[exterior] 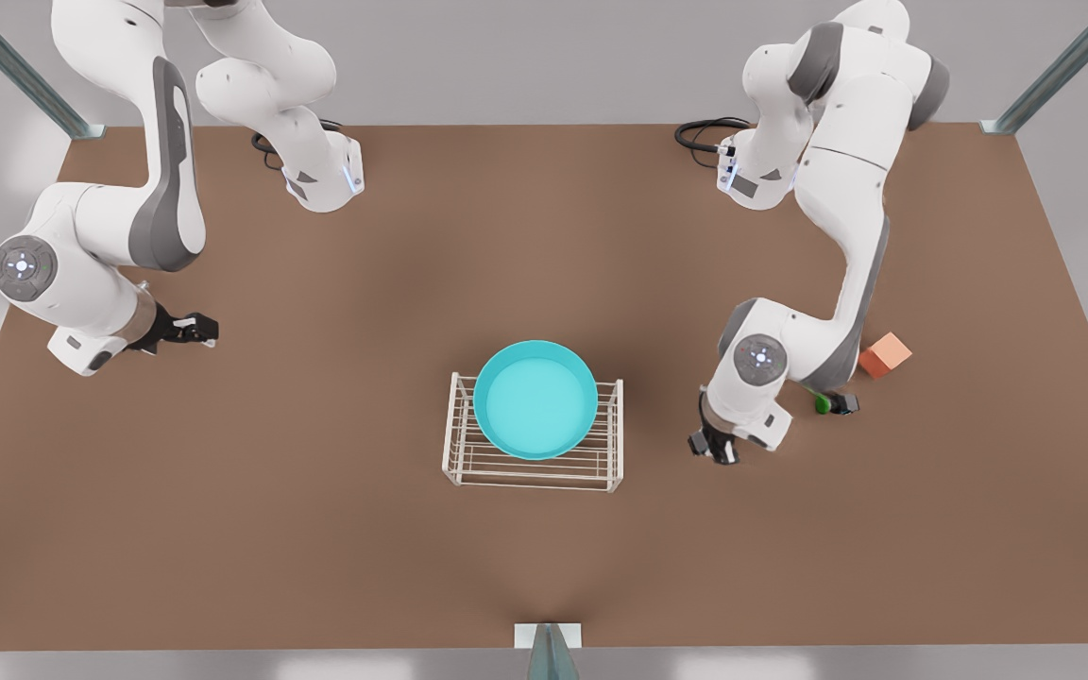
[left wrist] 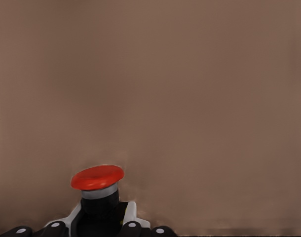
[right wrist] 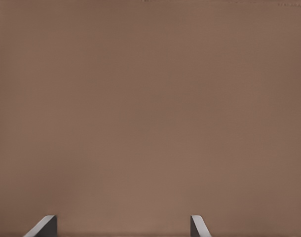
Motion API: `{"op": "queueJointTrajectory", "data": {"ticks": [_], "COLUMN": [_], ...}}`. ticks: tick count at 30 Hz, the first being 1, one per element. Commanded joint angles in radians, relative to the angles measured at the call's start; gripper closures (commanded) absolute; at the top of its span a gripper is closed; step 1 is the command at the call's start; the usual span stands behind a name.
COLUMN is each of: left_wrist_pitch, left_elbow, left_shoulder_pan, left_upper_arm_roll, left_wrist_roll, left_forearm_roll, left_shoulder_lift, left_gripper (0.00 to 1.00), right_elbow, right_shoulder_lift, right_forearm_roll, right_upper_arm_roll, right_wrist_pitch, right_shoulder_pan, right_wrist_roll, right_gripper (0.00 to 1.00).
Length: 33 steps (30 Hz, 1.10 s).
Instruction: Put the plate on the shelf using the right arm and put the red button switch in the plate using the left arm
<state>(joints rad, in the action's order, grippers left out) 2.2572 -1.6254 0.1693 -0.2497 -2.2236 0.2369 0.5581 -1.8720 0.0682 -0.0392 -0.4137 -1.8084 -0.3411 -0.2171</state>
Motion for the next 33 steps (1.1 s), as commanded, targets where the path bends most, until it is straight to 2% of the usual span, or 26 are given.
{"op": "queueJointTrajectory", "data": {"ticks": [1, 3, 7, 10, 12, 15, 16, 17, 20, 21, 23, 24, 26, 27, 29, 30, 31, 32, 33], "left_wrist_pitch": [-0.192, -0.237, -0.22, -0.041, 0.056, 0.171, 0.171, 0.171, 0.159, 0.029, -0.442, -0.551, -0.619, -0.691, -0.852, -0.936, -0.927, -0.881, -0.867], "left_elbow": [0.061, 0.117, 0.211, 0.268, 0.343, 0.34, 0.337, 0.335, 0.334, 0.343, 0.345, 0.345, 0.337, 0.303, 0.306, 0.325, 0.325, 0.323, 0.322], "left_shoulder_pan": [0.001, 0.002, 0.15, 0.213, 0.217, 0.252, 0.252, 0.254, 0.252, 0.248, 0.208, 0.139, 0.076, -0.059, -0.108, -0.185, -0.214, -0.179, -0.071], "left_upper_arm_roll": [-0.068, -0.174, -0.186, -0.186, -0.184, -0.18, -0.178, -0.18, -0.178, -0.184, -0.184, -0.184, -0.175, -0.163, -0.053, -0.054, -0.06, -0.014, 0.157], "left_wrist_roll": [-0.097, -0.149, -0.208, -0.278, -0.278, -0.275, -0.272, -0.271, -0.251, -0.134, 0.562, 0.863, 1.024, 1.407, 1.996, 2.204, 2.205, 2.208, 2.211], "left_forearm_roll": [0.009, 0.015, 0.015, 0.01, 0.013, 0.067, 0.096, 0.099, 0.101, 0.097, 0.088, 0.033, 0.022, -0.08, -0.096, -0.097, -0.126, -0.125, -0.235], "left_shoulder_lift": [-0.007, -0.007, 0.0, 0.022, 0.091, 0.169, 0.178, 0.178, 0.177, 0.158, 0.033, 0.006, 0.0, -0.096, -0.141, -0.159, -0.17, -0.17, -0.176], "left_gripper": [0.64, 0.64, 0.64, 0.64, 0.64, 0.62, 0.28, 0.0, 0.0, 0.0, 0.0, 0.0, 0.0, 0.0, 0.0, 0.0, 0.0, 0.0, 0.0], "right_elbow": [0.001, 0.002, 0.002, 0.002, 0.002, 0.002, 0.002, 0.002, 0.004, 0.004, 0.004, 0.004, 0.004, 0.004, 0.004, 0.004, 0.004, 0.004, 0.004], "right_shoulder_lift": [-0.001, -0.001, -0.001, -0.001, 0.001, 0.002, 0.005, 0.005, 0.005, 0.007, 0.007, 0.007, 0.007, 0.007, 0.007, 0.007, 0.007, 0.007, 0.007], "right_forearm_roll": [0.001, 0.001, 0.001, 0.001, 0.001, 0.001, 0.001, 0.001, 0.001, 0.001, 0.001, 0.001, 0.001, 0.001, 0.001, 0.001, 0.001, 0.001, 0.001], "right_upper_arm_roll": [-0.002, -0.002, -0.002, -0.002, -0.002, -0.002, -0.002, -0.002, -0.001, -0.001, -0.002, -0.002, -0.001, -0.001, -0.002, -0.001, -0.001, -0.001, -0.001], "right_wrist_pitch": [0.0, 0.001, 0.001, 0.001, 0.001, 0.0, 0.001, 0.001, 0.001, 0.001, 0.001, 0.001, 0.001, 0.001, 0.001, 0.001, 0.001, 0.001, 0.001], "right_shoulder_pan": [0.005, 0.005, 0.005, 0.005, 0.005, 0.005, 0.005, 0.005, 0.005, 0.004, 0.005, 0.005, 0.004, 0.004, 0.004, 0.005, 0.005, 0.004, 0.004], "right_wrist_roll": [-0.016, -0.016, -0.016, -0.016, -0.016, -0.016, -0.016, -0.016, -0.016, -0.016, -0.016, -0.016, -0.016, -0.016, -0.016, -0.018, -0.018, -0.018, -0.018], "right_gripper": [0.0, 0.0, 0.0, 0.0, 0.0, 0.0, 0.0, 0.0, 0.0, 0.0, 0.0, 0.0, 0.0, 0.0, 0.0, 0.0, 0.0, 0.0, 0.0]}}
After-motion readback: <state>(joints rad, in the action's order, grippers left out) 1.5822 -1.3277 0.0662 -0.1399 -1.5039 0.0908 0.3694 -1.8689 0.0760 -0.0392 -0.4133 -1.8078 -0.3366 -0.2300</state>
